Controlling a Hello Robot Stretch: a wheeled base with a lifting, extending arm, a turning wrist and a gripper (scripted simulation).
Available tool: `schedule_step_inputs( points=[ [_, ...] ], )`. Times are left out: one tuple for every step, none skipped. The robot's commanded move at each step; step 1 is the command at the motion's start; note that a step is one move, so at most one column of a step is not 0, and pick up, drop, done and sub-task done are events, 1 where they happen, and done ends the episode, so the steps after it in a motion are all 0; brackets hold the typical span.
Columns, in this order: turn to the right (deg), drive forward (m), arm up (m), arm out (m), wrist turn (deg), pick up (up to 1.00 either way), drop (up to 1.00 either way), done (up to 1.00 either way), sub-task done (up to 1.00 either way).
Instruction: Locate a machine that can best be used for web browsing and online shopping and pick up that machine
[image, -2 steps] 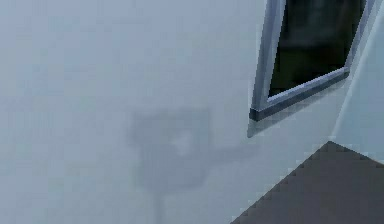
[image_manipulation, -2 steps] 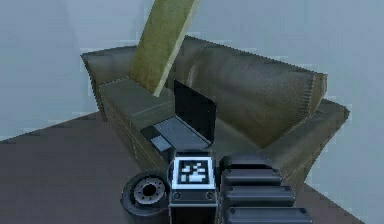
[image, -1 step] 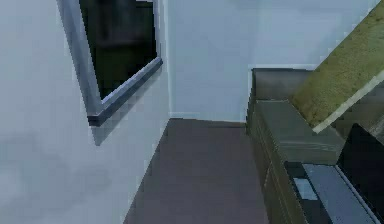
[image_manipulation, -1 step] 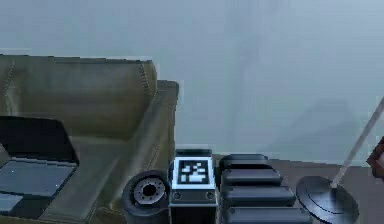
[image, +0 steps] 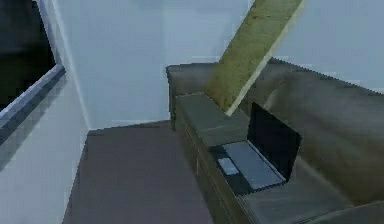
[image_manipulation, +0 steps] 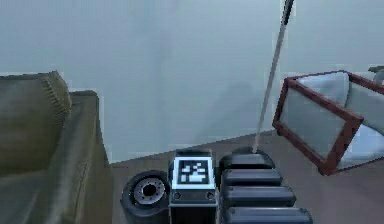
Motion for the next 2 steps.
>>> schedule_step_inputs(
  points=[
    [0.0, 0.30, 0.00, 0.00, 0.0, 0.00, 0.00, 0.00, 0.00],
    [-45.0, 0.00, 0.00, 0.00, 0.0, 0.00, 0.00, 0.00, 0.00]
  ],
)
